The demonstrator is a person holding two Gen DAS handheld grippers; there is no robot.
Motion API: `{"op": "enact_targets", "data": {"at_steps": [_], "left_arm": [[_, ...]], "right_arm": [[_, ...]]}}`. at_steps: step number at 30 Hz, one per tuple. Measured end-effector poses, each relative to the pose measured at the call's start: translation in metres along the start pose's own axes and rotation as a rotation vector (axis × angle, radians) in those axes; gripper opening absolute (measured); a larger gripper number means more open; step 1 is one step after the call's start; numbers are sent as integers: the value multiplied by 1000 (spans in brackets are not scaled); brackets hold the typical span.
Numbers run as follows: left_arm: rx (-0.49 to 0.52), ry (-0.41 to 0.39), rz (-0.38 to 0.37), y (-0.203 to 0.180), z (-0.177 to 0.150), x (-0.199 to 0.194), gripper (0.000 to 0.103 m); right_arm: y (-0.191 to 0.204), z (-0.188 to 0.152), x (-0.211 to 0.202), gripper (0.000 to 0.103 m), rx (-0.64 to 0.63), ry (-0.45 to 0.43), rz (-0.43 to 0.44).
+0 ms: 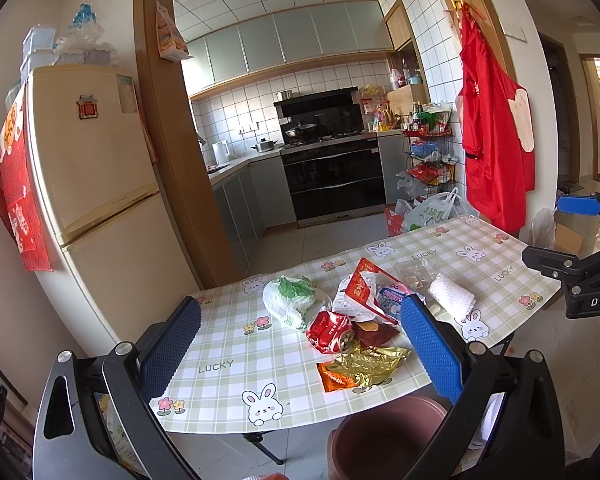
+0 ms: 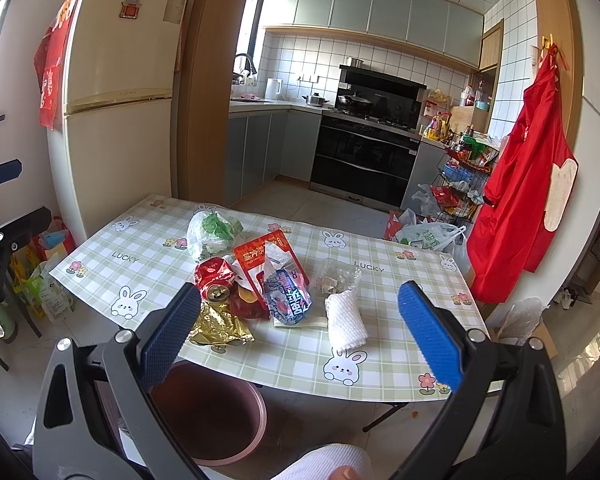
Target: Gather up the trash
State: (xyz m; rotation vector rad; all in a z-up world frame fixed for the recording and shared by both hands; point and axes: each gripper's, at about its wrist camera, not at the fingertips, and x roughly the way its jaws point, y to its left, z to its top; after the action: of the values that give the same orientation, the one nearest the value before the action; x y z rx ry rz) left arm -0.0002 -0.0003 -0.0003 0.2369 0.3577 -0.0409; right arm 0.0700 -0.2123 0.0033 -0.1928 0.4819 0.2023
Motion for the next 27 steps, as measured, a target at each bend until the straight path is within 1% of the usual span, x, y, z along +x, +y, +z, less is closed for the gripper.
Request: {"op": "enact_targets", "data": {"at_steps": [3, 14, 19, 22, 27], "left_arm": [[0, 0, 1, -4, -7, 0, 98], [1, 1, 1, -4, -7, 2, 98], [-1, 1, 0, -4, -7, -1, 98], [-4, 8, -10, -4, -7, -1, 98], [-9, 25, -53, -6, -18, 10, 98]], "right_arm": [[0, 0, 0, 97, 1, 0, -1], [2, 0, 0, 97, 0, 0, -1], [-6, -1, -4, 97, -1, 5, -4], [-7, -4, -1, 97, 0, 13, -9], [-12, -10, 11, 97, 23, 36, -8]]}}
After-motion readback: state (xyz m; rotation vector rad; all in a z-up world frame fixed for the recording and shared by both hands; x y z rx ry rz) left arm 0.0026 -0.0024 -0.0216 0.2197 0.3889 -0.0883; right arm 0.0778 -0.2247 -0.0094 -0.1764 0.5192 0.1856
